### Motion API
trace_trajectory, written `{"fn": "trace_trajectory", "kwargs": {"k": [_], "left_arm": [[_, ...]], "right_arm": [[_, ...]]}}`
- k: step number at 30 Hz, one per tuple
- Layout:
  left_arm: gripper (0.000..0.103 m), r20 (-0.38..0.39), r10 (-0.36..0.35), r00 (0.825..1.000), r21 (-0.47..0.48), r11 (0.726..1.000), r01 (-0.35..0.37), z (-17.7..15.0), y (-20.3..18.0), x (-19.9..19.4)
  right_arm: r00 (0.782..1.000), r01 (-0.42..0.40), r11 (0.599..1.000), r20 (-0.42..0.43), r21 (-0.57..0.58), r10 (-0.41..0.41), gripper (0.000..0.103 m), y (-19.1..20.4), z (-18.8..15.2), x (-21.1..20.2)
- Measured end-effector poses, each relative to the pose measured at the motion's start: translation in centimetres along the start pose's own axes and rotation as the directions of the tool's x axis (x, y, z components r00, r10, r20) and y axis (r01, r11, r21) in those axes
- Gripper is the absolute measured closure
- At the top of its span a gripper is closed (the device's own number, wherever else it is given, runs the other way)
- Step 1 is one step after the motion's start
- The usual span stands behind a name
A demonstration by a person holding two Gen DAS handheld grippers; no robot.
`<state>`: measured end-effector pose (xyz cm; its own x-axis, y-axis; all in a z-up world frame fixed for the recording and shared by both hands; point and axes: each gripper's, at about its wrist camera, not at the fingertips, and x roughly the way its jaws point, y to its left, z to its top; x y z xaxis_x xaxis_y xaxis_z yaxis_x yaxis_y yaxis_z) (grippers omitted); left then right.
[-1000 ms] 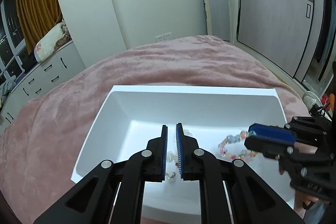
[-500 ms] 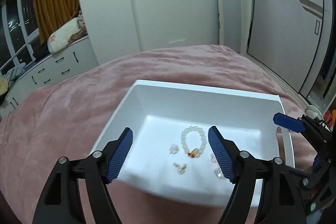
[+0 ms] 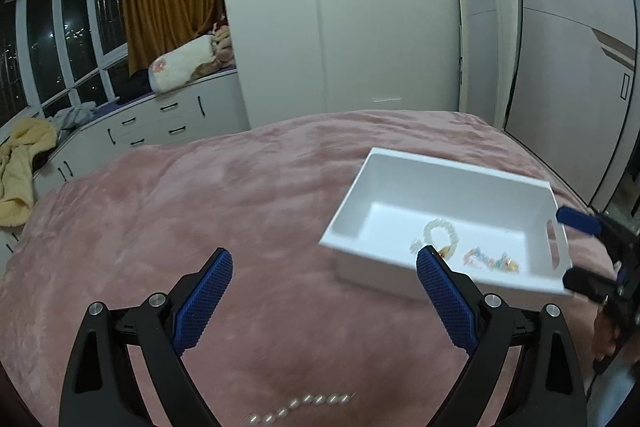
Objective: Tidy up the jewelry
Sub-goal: 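Move both open tools back to the pearl strand on the bed, then grasp the pearl strand end with the left tool while the right tool grasps the other end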
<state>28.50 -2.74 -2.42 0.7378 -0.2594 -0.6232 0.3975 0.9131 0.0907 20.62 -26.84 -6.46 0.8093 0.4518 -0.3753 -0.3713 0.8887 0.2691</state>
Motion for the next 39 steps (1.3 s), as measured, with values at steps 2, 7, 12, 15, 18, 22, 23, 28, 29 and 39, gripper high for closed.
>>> {"fn": "trace_trajectory", "kwargs": {"k": [2, 7, 12, 15, 18, 22, 23, 28, 29, 39], "left_arm": [[0.009, 0.011, 0.003, 1.0, -0.007, 1.0, -0.003, -1.0, 0.9, -1.3], [0.009, 0.007, 0.015, 1.0, -0.009, 1.0, -0.015, -4.3, 2.8, -3.3], [0.009, -0.027, 0.018, 0.999, -0.026, 0.999, -0.019, -7.3, 4.8, -3.4], [0.009, -0.049, 0.012, 0.999, -0.024, 1.0, -0.013, -9.0, 5.5, -2.9], [0.009, -0.068, 0.009, 0.998, -0.012, 1.0, -0.01, -10.5, 5.9, -2.3], [0.009, -0.098, -0.016, 0.995, -0.005, 1.0, 0.016, -12.1, 6.2, -0.7], [0.009, -0.11, -0.033, 0.993, -0.007, 0.999, 0.033, -12.6, 6.3, -0.2], [0.009, -0.154, -0.099, 0.983, -0.027, 0.995, 0.096, -14.3, 6.7, 2.0], [0.009, -0.162, -0.102, 0.982, -0.022, 0.995, 0.1, -14.6, 6.6, 2.4], [0.044, -0.239, -0.161, 0.958, 0.031, 0.984, 0.173, -16.5, 5.8, 5.9]], "right_arm": [[1.0, -0.021, 1.0, -0.006, -0.018, 0.021, 0.005, 1.1, 0.2, 0.2], [0.997, -0.077, 0.995, -0.03, -0.068, 0.075, 0.005, 3.7, 0.3, 1.2], [0.99, -0.122, 0.988, -0.082, -0.095, 0.115, 0.005, 5.9, -0.4, 2.9], [0.985, -0.134, 0.984, -0.13, -0.121, 0.118, 0.005, 7.1, -1.2, 4.5], [0.978, -0.151, 0.977, -0.169, -0.152, 0.125, 0.005, 8.1, -2.0, 5.9], [0.967, -0.171, 0.972, -0.218, -0.163, 0.134, 0.005, 8.7, -3.1, 7.8], [0.964, -0.173, 0.971, -0.229, -0.166, 0.133, 0.005, 8.7, -3.3, 8.3], [0.95, -0.189, 0.965, -0.283, -0.181, 0.133, 0.005, 8.9, -4.7, 10.5], [0.948, -0.191, 0.964, -0.29, -0.186, 0.132, 0.005, 9.0, -4.9, 10.9], [0.917, -0.22, 0.95, -0.378, -0.222, 0.124, 0.01, 9.8, -7.8, 16.1]]}}
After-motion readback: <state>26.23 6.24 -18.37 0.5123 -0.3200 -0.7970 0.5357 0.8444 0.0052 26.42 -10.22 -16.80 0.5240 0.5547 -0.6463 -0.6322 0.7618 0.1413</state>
